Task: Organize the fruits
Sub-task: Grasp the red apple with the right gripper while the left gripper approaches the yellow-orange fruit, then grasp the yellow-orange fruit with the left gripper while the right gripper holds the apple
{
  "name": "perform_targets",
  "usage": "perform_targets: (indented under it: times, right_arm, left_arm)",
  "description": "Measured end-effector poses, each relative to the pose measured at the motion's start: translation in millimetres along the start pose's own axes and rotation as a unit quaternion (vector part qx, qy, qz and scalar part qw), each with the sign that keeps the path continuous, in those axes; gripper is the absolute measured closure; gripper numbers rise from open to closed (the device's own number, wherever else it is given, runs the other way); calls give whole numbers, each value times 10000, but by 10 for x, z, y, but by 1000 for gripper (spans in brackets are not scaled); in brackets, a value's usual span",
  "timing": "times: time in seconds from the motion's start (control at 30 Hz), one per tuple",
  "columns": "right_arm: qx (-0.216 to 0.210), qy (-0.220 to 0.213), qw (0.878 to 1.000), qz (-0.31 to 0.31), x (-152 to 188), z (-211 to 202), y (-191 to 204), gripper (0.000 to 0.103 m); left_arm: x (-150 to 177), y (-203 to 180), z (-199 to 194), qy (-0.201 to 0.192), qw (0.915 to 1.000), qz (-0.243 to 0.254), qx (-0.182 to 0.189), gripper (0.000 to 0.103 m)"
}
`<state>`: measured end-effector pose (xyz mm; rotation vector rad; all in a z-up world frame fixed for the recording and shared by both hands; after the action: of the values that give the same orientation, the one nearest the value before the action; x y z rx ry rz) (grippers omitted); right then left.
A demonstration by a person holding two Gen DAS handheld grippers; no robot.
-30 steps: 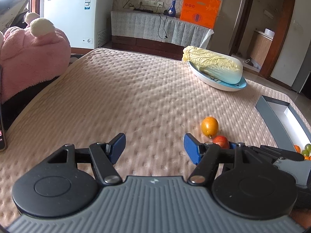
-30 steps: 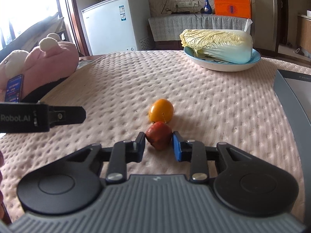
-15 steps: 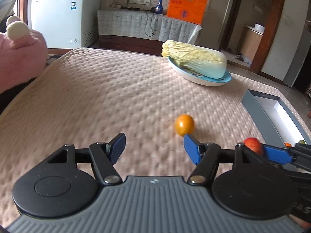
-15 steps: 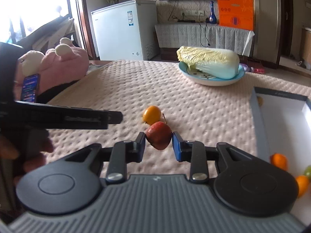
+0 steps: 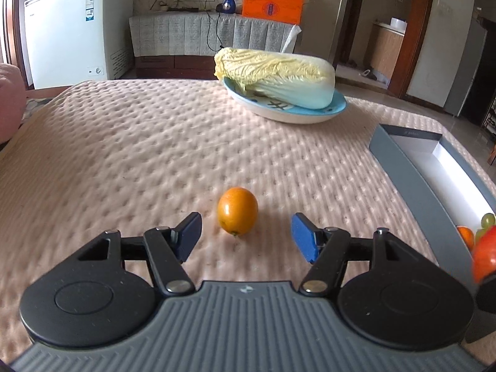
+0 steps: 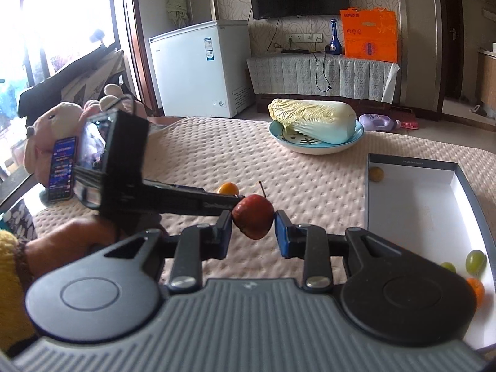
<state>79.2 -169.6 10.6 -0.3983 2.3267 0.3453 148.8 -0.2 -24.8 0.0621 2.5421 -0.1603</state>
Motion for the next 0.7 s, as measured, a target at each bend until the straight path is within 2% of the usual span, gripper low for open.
perform_targets:
  times: [0.1,0.13,0.23,0.33,0.37,0.7]
  right_arm:
    - [-16,-30,10000,-13,8,-44,-30,70]
    - [-17,-34,10000,-16,9,-55,-37,70]
    - [-13,-39,10000,-2,17,-77,-74,70]
    - [12,-54,10000,40,28,-105,-118,70]
    - [27,-57,10000,47,34,-116,-124,70]
    - [62,-58,9999,83,69,-166,-193,70]
  left_arm:
    - [-40,-20,76,31,10000,-54,-35,39]
    - [-50,-17,106,65,9999,-78,-27,44]
    - [-54,-28,155,56,9999,-82,-114,49]
    - [-51,-38,161,15,9998,-86,-198,65]
    - [-47,-30,156,15,9997,-100,-217,67]
    - [40,-118,50,104,9996,-73,-246,68]
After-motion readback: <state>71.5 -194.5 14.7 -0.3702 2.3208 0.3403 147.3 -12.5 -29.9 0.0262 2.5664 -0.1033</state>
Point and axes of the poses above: each gripper's, at about its wrist camera, not at the fingertips, and z roughly the way its jaws point, y to its left, x to its underside, the point moved 3 cm from there along z, roughly the way its jaws point, and after that the axes turned 15 degrees about y, right-handed, at the moved point
